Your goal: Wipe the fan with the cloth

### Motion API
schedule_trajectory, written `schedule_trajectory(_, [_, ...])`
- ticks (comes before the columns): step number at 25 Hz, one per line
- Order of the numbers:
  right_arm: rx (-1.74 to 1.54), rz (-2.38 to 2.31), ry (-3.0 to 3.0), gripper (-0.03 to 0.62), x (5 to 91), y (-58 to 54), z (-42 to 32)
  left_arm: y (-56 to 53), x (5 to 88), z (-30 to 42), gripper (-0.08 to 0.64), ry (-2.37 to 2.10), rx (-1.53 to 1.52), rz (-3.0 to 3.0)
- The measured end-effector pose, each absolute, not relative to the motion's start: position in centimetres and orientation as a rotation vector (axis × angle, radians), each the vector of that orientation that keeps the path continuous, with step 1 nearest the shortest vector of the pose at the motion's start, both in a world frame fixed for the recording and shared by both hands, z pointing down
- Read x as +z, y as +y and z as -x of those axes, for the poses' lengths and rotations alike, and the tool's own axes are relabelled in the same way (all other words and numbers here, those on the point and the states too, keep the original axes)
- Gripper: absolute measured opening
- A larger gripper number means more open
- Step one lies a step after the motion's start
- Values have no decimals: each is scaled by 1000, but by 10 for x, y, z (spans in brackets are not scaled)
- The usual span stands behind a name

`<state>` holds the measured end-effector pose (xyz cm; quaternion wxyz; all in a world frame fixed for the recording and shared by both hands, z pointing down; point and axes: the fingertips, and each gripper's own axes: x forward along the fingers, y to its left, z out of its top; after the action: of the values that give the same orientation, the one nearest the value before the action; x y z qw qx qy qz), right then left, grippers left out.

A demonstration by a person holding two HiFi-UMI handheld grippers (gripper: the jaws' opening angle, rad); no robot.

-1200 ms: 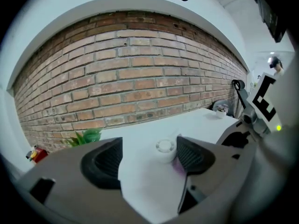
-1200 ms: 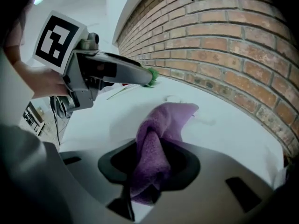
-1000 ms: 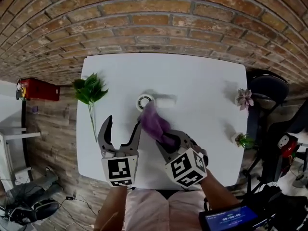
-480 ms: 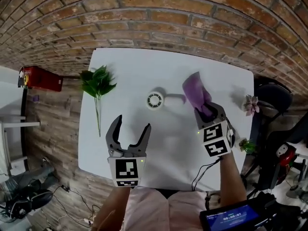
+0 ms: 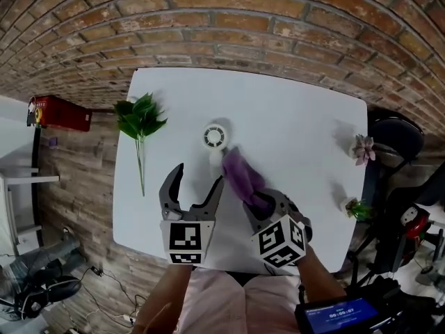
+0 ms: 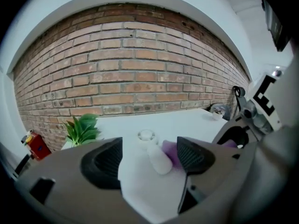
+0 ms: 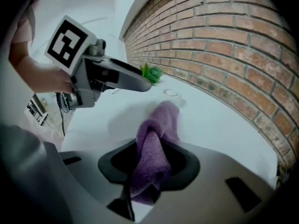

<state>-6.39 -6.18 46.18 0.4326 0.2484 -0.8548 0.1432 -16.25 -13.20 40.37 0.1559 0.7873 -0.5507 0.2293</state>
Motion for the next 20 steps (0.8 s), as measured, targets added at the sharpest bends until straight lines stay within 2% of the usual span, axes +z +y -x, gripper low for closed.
schedule_trajectory(5, [372, -489, -2184, 121, 460, -35, 78, -144, 420, 168, 370, -1548, 703, -2226])
schedule_trajectory(15, [456, -690, -2135, 121, 446, -55, 4, -161, 470, 145, 367, -1326, 944, -2212])
schedule_trajectory(17, [469, -714, -2133, 121, 444, -56, -3, -163, 476, 143, 338, -1317, 959, -2197])
schedule_trajectory(20, [481, -724, -2136, 121, 443, -54, -5, -165, 486, 147, 256, -1325, 1057, -2160])
